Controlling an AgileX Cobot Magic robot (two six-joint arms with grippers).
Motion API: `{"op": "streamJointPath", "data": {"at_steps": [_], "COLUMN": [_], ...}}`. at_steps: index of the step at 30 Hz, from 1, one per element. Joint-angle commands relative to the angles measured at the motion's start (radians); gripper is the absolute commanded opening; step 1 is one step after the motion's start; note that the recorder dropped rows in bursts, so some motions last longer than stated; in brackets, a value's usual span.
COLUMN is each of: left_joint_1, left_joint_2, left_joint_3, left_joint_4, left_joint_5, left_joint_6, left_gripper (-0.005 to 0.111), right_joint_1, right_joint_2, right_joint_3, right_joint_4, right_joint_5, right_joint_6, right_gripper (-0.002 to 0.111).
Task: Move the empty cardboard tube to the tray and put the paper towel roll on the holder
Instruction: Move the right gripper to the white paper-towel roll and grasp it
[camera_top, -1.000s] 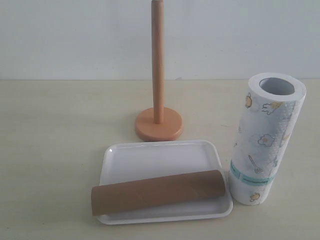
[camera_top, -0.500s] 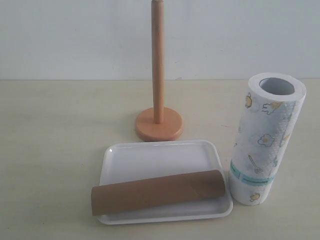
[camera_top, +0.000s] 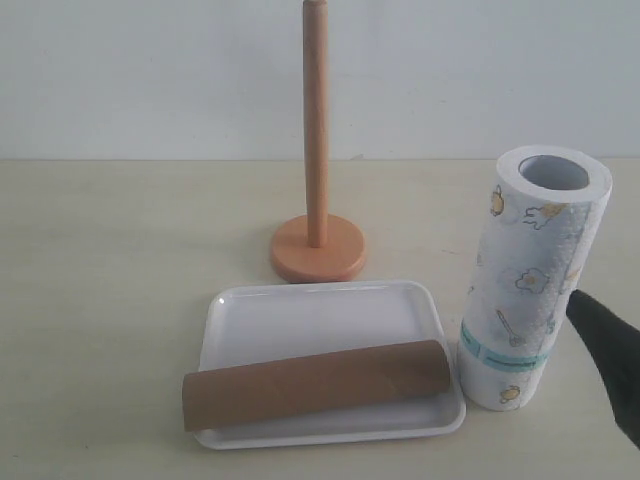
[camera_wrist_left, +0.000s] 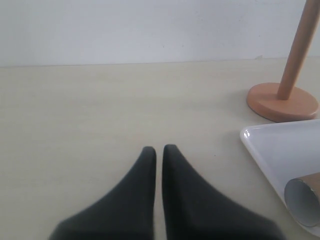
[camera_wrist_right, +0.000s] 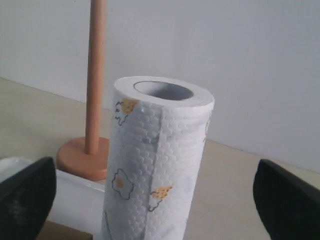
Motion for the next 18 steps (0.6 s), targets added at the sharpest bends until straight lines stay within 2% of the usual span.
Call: {"op": "streamJointPath", "data": {"at_steps": [1,5,11,18], "left_joint_1": [0.003,0.003,0.003,0.003], "left_joint_2": [-0.004,-0.004,-0.004,-0.004], "left_joint_3": [0.003,0.003,0.003,0.003], "left_joint_4": [0.001,0.001,0.001,0.001], "left_joint_5": [-0.001,-0.001,-0.001,-0.001], "left_joint_6": [-0.011,-0.011,-0.011,-0.011], "left_gripper": [0.004,0.004,0.004,0.004], "right_joint_1": [0.001,0.001,0.001,0.001], "right_joint_2": [0.085,0.246,0.519,0.818], "right_joint_3": [0.0,0.0,0.0,-0.046], "right_joint_4": [-0.024,-0.018,0.158,0.16], "right_joint_5": [-0.065,-0.18,-0.422,-0.633], "right_joint_6": [-0.009,-0.099,-0.276,-0.329], "right_gripper": [0.105,0.105,0.105,0.105]}}
